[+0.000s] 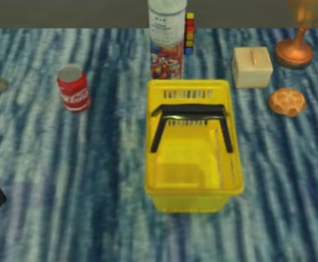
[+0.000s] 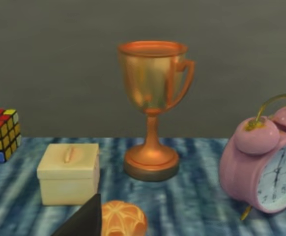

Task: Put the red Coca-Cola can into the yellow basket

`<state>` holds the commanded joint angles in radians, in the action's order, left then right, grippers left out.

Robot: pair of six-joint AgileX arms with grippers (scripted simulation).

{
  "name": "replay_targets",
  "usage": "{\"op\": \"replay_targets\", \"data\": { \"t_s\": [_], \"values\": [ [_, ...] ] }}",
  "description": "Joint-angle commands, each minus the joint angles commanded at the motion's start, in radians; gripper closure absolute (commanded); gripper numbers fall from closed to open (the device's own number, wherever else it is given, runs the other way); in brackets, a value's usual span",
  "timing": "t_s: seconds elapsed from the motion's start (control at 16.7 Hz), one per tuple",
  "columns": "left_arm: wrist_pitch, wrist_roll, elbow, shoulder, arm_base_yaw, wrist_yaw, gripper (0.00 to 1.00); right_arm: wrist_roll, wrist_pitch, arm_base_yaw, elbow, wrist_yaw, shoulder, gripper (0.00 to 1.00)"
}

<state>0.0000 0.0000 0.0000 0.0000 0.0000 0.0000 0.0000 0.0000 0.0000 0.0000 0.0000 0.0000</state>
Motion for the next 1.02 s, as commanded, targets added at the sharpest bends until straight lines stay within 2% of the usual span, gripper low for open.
{"op": "replay_targets", "data": {
  "t_s": [0.24, 0.48, 0.72, 1.02],
  "values": [
    [-0.013, 0.004, 0.017, 0.020, -0.002, 0.002, 0.00, 0.000, 0.000, 0.000, 0.000, 0.000, 0.000, 0.00],
    [-0.103, 0.035, 0.135, 0.164, -0.016, 0.019, 0.00, 0.000, 0.000, 0.000, 0.000, 0.000, 0.000, 0.00],
    [-0.267, 0.092, 0.340, 0.427, -0.041, 0.045, 0.00, 0.000, 0.000, 0.000, 0.000, 0.000, 0.000, 0.00],
    [-0.545, 0.191, 0.684, 0.881, -0.076, 0.074, 0.00, 0.000, 0.000, 0.000, 0.000, 0.000, 0.000, 0.00]
  ]
}}
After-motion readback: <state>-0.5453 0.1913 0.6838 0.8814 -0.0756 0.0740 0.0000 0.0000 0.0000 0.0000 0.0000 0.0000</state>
